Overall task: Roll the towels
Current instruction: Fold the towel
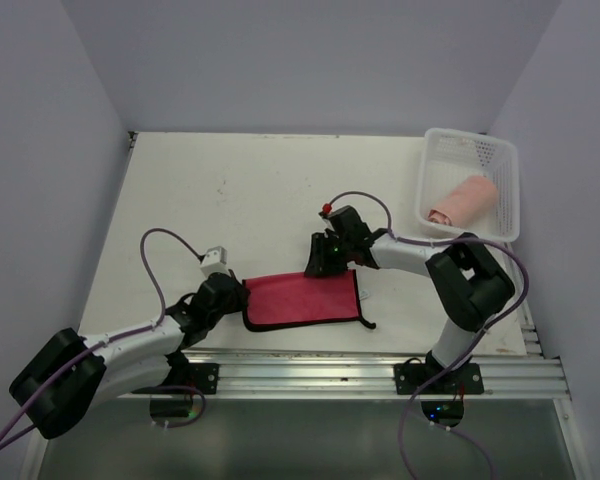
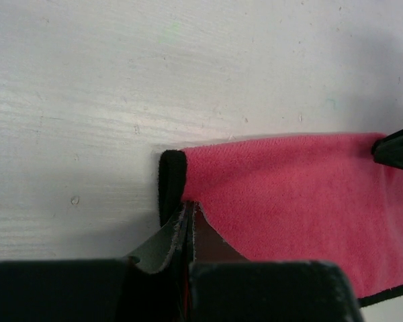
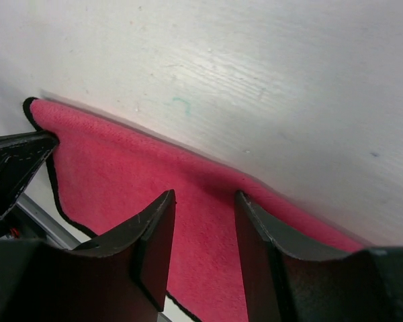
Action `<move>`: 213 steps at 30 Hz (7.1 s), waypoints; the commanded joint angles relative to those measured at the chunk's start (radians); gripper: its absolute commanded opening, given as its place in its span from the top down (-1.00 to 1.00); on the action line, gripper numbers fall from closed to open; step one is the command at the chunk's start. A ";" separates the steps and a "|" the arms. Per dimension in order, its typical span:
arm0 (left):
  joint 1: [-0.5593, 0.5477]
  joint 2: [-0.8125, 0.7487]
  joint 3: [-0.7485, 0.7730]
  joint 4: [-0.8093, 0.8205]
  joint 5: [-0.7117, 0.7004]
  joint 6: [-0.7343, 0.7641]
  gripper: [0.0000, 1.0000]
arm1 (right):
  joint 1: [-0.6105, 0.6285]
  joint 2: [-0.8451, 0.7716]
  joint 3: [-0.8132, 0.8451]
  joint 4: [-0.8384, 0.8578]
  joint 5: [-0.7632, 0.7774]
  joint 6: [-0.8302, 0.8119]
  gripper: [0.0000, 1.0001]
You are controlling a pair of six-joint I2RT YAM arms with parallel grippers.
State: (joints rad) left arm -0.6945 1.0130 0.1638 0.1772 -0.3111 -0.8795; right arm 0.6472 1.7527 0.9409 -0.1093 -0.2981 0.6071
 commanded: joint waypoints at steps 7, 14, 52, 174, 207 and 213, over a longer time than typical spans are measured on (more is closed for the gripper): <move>-0.002 0.048 0.028 -0.039 -0.046 0.004 1.00 | -0.069 -0.114 -0.051 -0.049 0.001 -0.072 0.03; 0.000 0.024 0.029 -0.054 -0.057 0.010 1.00 | -0.121 -0.154 -0.111 -0.063 -0.012 -0.107 0.01; -0.002 -0.205 0.083 -0.249 -0.066 0.059 0.91 | -0.161 -0.523 -0.321 -0.278 0.157 -0.130 0.06; -0.088 0.073 -0.029 0.225 0.164 0.020 1.00 | 0.344 0.076 0.349 -0.311 0.136 -0.129 1.00; -0.088 -0.011 -0.044 0.153 0.133 0.017 1.00 | 0.348 0.042 0.460 -0.406 0.132 -0.128 0.33; -0.088 -0.043 -0.052 0.114 0.127 0.013 1.00 | 0.310 -0.067 0.401 -0.444 0.227 -0.150 0.73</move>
State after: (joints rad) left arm -0.7757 0.9943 0.1318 0.3099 -0.1535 -0.8543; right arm 0.9848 1.7748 1.3548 -0.5171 -0.1337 0.4759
